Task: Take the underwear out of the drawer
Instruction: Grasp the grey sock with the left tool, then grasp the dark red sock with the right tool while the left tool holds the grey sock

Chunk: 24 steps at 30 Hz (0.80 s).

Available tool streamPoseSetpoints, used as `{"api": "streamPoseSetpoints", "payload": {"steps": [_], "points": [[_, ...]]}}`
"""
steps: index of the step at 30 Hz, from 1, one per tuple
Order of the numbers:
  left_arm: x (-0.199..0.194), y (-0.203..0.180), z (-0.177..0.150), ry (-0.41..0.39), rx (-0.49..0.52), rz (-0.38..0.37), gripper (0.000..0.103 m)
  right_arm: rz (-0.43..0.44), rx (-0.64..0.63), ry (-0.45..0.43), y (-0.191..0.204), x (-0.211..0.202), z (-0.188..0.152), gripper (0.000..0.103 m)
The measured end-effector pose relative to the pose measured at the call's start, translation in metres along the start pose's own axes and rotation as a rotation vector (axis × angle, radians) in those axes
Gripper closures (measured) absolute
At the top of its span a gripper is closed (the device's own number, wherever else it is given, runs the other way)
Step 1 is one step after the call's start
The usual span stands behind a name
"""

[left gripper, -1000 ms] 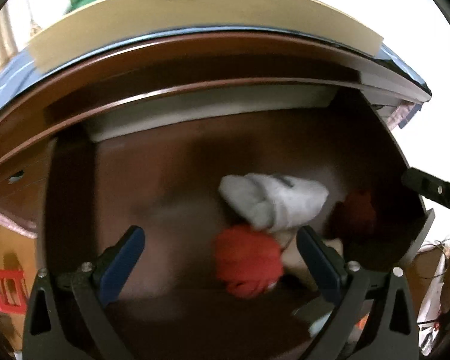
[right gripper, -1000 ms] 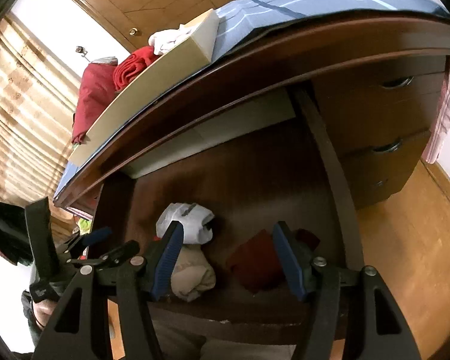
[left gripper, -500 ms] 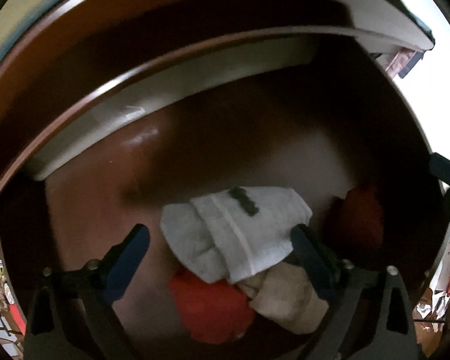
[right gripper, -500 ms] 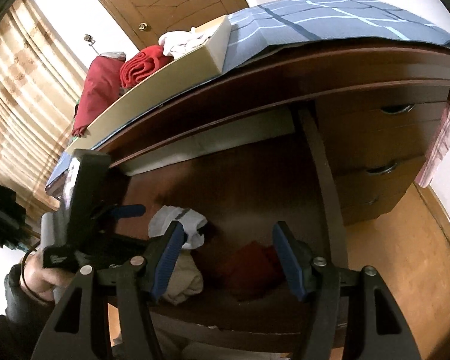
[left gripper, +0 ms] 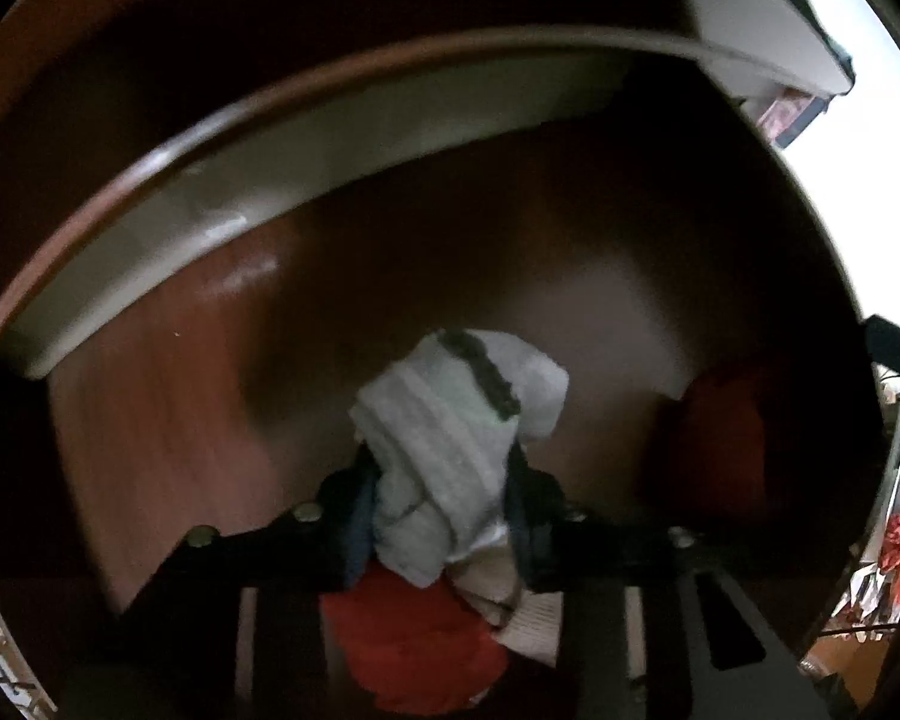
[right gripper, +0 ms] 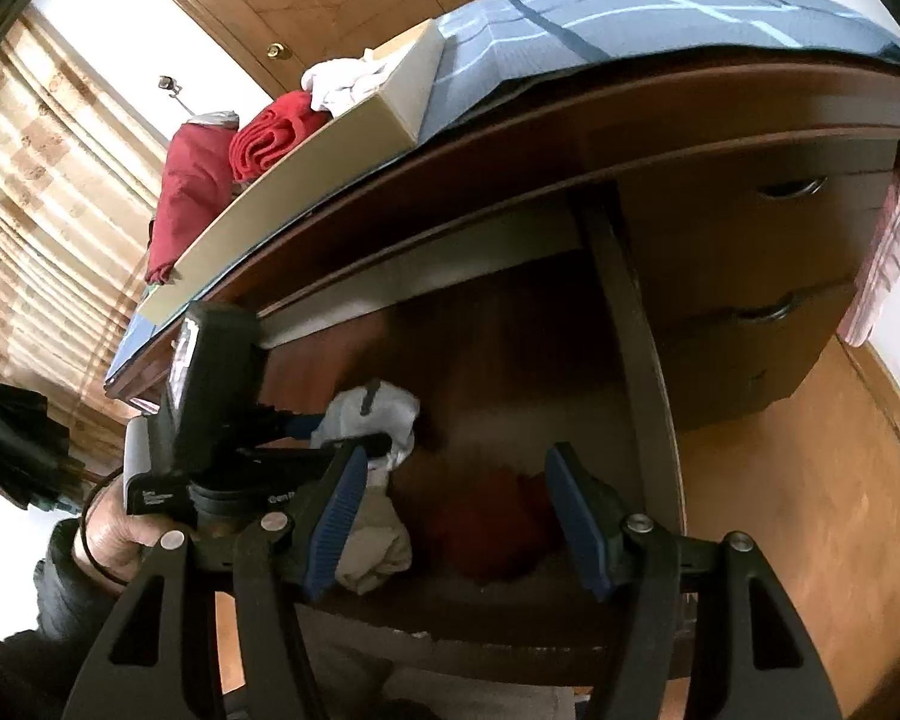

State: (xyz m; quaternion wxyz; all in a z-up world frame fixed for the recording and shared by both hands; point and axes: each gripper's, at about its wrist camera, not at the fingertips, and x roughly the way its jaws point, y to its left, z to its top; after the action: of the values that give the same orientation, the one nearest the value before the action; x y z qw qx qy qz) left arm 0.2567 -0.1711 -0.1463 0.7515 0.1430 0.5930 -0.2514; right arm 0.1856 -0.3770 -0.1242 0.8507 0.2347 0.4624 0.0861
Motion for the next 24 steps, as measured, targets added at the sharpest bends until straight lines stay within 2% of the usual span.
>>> {"api": "streamPoseSetpoints", "payload": {"steps": [6,9,13,17,20,24], "points": [[-0.041,0.003,-0.024,-0.122,-0.031,-0.056,0.068,0.028,0.042,0.080,0.000,0.005,0.003,0.039],[-0.058,0.005,-0.033,-0.184,-0.040,-0.052,0.068,0.041,0.078,0.109,0.000,0.010,0.003,0.039],[-0.076,0.013,-0.061,-0.240,-0.066,-0.046,0.068,0.002,0.090,0.175,0.010,0.025,0.003,0.039],[-0.082,0.014,-0.057,-0.272,-0.087,-0.059,0.068,-0.050,0.114,0.246,0.015,0.042,0.005,0.039],[-0.082,0.026,-0.056,-0.298,-0.100,-0.060,0.068,-0.057,0.155,0.301,0.015,0.057,0.006,0.039],[-0.095,0.043,-0.066,-0.337,-0.117,-0.062,0.068,-0.135,0.182,0.366,0.013,0.077,0.002,0.039]]}}
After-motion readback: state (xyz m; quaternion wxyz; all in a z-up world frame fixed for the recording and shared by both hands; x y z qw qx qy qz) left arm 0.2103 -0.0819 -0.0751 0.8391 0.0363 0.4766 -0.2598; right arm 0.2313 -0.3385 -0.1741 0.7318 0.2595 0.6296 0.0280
